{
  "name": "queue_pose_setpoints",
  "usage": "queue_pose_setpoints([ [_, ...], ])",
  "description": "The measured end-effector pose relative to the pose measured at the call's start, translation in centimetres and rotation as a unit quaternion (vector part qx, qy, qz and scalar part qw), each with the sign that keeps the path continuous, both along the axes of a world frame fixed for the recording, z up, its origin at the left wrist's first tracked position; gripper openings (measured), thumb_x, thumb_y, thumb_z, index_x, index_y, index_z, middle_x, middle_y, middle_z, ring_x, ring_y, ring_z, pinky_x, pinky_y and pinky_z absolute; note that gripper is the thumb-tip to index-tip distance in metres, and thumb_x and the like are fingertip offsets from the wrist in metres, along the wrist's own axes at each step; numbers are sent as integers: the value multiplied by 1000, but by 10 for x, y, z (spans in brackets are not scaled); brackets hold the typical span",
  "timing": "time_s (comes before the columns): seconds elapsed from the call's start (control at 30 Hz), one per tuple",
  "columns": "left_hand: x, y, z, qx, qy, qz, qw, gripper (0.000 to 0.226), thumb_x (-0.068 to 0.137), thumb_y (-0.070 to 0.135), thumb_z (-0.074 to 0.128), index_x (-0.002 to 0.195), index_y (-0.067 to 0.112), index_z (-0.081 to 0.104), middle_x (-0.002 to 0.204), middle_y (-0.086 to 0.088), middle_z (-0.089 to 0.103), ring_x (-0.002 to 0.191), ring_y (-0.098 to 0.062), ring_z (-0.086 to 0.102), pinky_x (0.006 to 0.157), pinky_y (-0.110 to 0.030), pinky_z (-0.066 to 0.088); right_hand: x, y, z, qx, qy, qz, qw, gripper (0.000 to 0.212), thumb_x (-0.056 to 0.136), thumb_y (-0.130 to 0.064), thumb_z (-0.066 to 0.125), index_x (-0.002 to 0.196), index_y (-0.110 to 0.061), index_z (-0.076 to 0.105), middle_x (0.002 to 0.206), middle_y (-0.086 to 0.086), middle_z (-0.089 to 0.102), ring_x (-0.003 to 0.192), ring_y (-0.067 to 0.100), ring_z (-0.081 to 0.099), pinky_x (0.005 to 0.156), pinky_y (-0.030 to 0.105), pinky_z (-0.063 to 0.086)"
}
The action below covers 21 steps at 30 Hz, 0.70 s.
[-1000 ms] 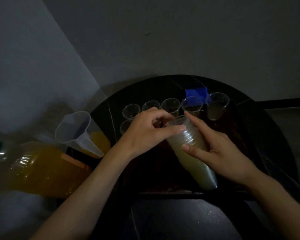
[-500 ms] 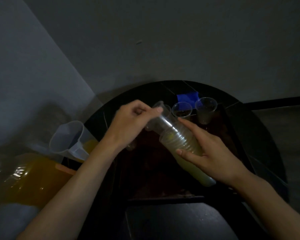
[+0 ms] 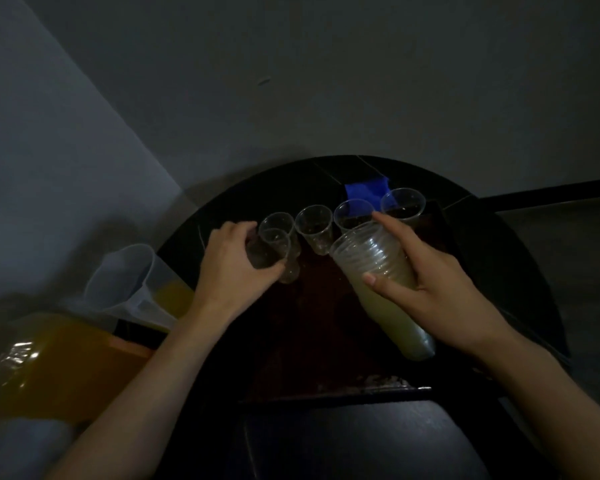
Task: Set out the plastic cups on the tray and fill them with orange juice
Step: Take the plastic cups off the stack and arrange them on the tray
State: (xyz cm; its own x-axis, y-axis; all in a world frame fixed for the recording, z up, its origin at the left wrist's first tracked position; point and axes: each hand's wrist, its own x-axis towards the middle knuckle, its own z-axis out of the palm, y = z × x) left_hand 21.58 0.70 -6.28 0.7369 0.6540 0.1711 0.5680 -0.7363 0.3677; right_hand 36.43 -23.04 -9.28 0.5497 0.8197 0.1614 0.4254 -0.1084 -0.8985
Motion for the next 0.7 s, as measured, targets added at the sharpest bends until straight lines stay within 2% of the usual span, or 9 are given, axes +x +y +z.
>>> queue_pose_setpoints([
  [0.07,-2,-1,-10,4,5,-13,1000,58,72,52,80,121,26,61,110,12,51,105,-8,46,85,-26,38,0,0,-1,-4,-1,1,1000,84,76,-66,57,151,-51,23,139,-23,45,126,-10,45,103,19,41],
  [0.13,-2,1,-19,-12,17,-18,1000,56,70,57,80,115,30,62,110,13,57,105,-8,52,90,-31,47,0,0,-2,-8,1,4,1000,84,76,-66,57,151,-51,22,139,-24,44,126,-8,46,103,20,42],
  [0.2,-1,1,-23,-17,34,-24,999,59,67,62,75,116,33,62,112,12,61,106,-10,56,94,-35,51,0,0,-2,-9,-3,4,1000,84,76,-67,56,150,-51,23,138,-23,45,125,-8,46,102,20,42],
  [0.33,2,-2,-24,0,36,-38,999,53,75,46,83,120,27,61,112,9,57,102,-7,48,90,-29,41,0,1,-4,-10,-8,7,1000,83,76,-66,57,151,-49,24,138,-23,46,124,-9,46,102,17,41],
  [0.43,3,0,-28,2,43,-32,999,59,74,47,83,125,26,60,117,5,58,108,-12,50,91,-31,43,0,1,-6,-13,-9,8,1000,83,77,-65,58,151,-48,24,139,-19,49,123,-9,47,100,15,41],
  [0.7,4,4,-31,-8,52,-25,998,59,74,43,84,125,24,61,120,2,59,112,-16,50,97,-37,46,-1,1,-8,-19,-17,18,1000,83,80,-64,58,152,-48,21,144,-17,47,127,-5,46,106,26,43],
])
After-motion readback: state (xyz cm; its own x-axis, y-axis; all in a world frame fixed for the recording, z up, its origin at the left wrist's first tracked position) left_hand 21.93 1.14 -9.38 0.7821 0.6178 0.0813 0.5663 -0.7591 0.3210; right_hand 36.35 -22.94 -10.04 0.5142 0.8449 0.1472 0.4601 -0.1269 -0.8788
